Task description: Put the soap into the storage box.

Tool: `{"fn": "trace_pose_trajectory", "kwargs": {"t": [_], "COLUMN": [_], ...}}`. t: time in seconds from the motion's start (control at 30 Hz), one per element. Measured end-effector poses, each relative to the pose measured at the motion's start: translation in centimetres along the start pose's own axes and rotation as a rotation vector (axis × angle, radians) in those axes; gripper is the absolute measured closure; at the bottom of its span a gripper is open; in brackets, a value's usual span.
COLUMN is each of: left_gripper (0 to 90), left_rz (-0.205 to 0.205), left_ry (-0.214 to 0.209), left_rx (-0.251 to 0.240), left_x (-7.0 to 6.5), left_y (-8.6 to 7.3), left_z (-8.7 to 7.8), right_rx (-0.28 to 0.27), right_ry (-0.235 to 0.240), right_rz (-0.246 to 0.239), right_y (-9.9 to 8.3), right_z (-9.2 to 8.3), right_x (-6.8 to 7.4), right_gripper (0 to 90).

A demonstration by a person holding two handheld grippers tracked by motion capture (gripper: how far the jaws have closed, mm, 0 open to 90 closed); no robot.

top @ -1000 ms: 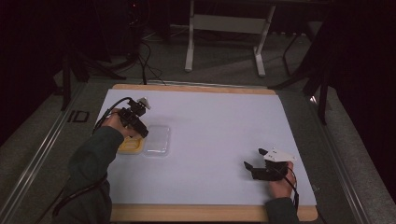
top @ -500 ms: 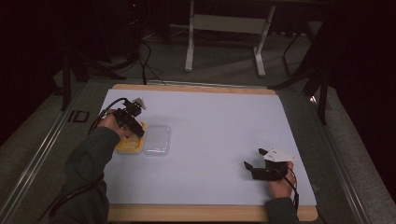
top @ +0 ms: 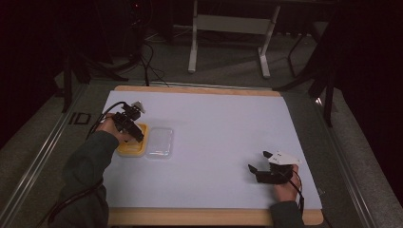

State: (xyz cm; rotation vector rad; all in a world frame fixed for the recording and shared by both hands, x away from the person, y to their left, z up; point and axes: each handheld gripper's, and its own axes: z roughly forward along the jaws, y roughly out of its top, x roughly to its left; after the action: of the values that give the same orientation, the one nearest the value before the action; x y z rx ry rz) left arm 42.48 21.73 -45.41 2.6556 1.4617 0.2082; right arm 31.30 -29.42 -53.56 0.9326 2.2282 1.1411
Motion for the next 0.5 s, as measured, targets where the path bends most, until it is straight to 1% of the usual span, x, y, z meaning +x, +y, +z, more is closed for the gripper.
{"fn": "trace_pose_trajectory", "kwargs": {"t": [0.33,0.4,0.5], "left_gripper": [22.9,22.9,22.9], "left_rz": [-0.001,-0.007,-0.002], "left_ry": [0.0,-0.001,0.001], "left_rx": [-0.002,-0.005,-0.001], "left_x": [0.03,-0.04,-0.07], "left_y": [0.09,0.12,0.18], "left_z": [0.36,0.41,0.52], "right_rx": [0.001,0.0,-0.001], "right_ry": [0.001,0.001,0.001], "right_rz": [0.0,0.0,0.0], "right_y": [0.0,0.0,0.0], "right_z": [0.01,0.01,0.01], "right_x": [0.01,0.01,0.01], "right_gripper": [17.0,17.0,17.0]}}
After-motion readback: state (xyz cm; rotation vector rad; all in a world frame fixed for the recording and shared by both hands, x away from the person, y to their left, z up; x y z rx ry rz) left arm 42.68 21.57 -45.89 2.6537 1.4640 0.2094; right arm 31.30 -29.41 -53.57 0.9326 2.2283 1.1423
